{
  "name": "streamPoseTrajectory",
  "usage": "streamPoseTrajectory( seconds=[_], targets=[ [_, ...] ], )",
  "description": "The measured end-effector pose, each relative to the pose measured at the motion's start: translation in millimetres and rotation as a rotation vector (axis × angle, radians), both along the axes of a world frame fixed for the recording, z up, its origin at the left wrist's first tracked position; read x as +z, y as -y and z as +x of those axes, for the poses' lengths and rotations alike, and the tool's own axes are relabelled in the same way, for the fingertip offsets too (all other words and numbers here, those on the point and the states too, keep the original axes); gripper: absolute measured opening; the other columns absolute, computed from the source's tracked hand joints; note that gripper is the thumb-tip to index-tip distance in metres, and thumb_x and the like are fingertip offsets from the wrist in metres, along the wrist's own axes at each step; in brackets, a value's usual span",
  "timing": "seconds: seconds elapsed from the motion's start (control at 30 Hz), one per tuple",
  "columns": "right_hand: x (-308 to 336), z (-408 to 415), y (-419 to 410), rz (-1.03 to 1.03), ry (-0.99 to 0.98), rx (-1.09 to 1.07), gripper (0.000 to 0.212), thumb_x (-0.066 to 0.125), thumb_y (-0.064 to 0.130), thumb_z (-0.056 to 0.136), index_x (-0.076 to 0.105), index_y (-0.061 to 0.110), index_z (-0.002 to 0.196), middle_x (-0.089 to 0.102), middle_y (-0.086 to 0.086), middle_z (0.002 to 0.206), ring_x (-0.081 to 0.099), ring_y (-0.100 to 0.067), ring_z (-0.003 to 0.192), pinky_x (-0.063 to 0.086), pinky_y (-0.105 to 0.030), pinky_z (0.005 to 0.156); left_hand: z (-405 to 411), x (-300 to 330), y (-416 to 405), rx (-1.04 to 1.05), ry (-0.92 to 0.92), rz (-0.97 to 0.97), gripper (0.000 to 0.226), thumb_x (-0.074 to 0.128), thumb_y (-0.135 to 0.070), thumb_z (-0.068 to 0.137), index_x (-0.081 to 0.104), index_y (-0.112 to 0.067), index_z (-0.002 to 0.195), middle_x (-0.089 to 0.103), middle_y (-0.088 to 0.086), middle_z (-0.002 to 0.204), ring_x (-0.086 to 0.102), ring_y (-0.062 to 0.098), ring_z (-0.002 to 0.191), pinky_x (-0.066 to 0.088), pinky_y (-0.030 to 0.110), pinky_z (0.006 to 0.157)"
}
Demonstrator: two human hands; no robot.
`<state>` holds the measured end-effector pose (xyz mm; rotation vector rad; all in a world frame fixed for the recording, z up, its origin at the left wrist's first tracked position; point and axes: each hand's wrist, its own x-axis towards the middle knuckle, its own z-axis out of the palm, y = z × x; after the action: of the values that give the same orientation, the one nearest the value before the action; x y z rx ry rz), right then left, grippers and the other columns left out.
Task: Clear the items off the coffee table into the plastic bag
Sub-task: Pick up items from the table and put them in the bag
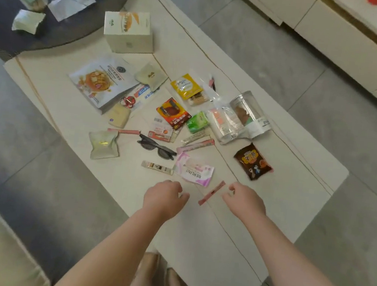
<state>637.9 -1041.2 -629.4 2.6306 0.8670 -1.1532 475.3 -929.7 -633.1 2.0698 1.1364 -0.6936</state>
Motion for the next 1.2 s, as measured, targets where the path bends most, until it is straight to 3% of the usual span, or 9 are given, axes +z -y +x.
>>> streamPoseTrajectory(
  seconds=[0.3, 0.47, 0.63, 0.83, 1.0, 1.1, 1.2],
  targets=[
    [-63, 63, 3, 0.053, 0.051, -0.146, 0.046, 0.045, 0.029, 0.095, 0.04, 0.01, 0.137, 0.044, -0.011, 0.14, 0.044, -0.029, 0.124, 0.047, -0.042, 0.095, 74, -65, -24, -0.284, 0.043, 0.057, 0.043, 0.05, -0.036, 0.094, 0.049, -0.024, 0.134, 0.056, 0.001, 0.129, 0.048, 0.022, 0.123, 0.045, 0.037, 0.095],
    [-103, 90, -10, 0.082, 0.098, -0.18, 0.047, 0.04, 0.025, 0.097, 0.033, 0.011, 0.141, 0.035, -0.011, 0.145, 0.036, -0.03, 0.13, 0.043, -0.044, 0.098, 105, -105, -30, -0.438, 0.003, 0.127, 0.047, 0.057, -0.02, 0.089, 0.047, -0.021, 0.135, 0.046, 0.003, 0.139, 0.036, 0.024, 0.132, 0.035, 0.037, 0.105],
    [-137, 108, -20, 0.093, 0.168, -0.181, 0.053, 0.044, 0.021, 0.098, 0.024, 0.011, 0.146, 0.022, -0.01, 0.153, 0.02, -0.029, 0.141, 0.037, -0.043, 0.105, 116, -134, -33, -0.604, -0.1, 0.223, 0.055, 0.064, -0.025, 0.086, 0.042, -0.021, 0.136, 0.04, 0.005, 0.14, 0.034, 0.028, 0.132, 0.03, 0.042, 0.109],
    [-148, 109, -22, 0.028, 0.263, -0.098, 0.064, 0.059, 0.016, 0.089, 0.024, 0.013, 0.143, 0.026, -0.014, 0.149, 0.028, -0.034, 0.134, 0.039, -0.046, 0.1, 122, -147, -38, -0.612, -0.131, 0.268, 0.057, 0.065, -0.031, 0.086, 0.038, -0.017, 0.134, 0.043, 0.007, 0.134, 0.04, 0.029, 0.125, 0.032, 0.041, 0.102],
    [-149, 111, -27, 0.063, 0.324, -0.153, 0.09, 0.07, 0.036, 0.081, 0.014, 0.013, 0.148, 0.037, -0.013, 0.146, 0.035, -0.031, 0.128, 0.033, -0.044, 0.104, 124, -154, -39, -0.547, -0.149, 0.271, 0.059, 0.058, -0.045, 0.089, 0.038, -0.014, 0.134, 0.046, 0.007, 0.134, 0.041, 0.028, 0.126, 0.031, 0.04, 0.102],
    [-147, 110, -28, 0.008, 0.359, -0.161, 0.088, 0.073, 0.047, 0.075, 0.029, 0.006, 0.14, 0.043, -0.015, 0.139, 0.037, -0.031, 0.126, 0.033, -0.04, 0.102, 124, -155, -38, -0.489, -0.123, 0.241, 0.047, 0.056, -0.044, 0.09, 0.049, -0.015, 0.126, 0.048, 0.008, 0.129, 0.044, 0.028, 0.123, 0.033, 0.04, 0.101],
    [-145, 107, -25, -0.001, 0.348, -0.143, 0.081, 0.073, 0.052, 0.072, 0.04, 0.008, 0.131, 0.046, -0.016, 0.133, 0.038, -0.032, 0.122, 0.034, -0.04, 0.101, 125, -151, -34, -0.373, -0.061, 0.142, 0.039, 0.056, -0.042, 0.092, 0.057, -0.011, 0.116, 0.051, 0.009, 0.121, 0.05, 0.027, 0.113, 0.042, 0.037, 0.09]
  ],
)
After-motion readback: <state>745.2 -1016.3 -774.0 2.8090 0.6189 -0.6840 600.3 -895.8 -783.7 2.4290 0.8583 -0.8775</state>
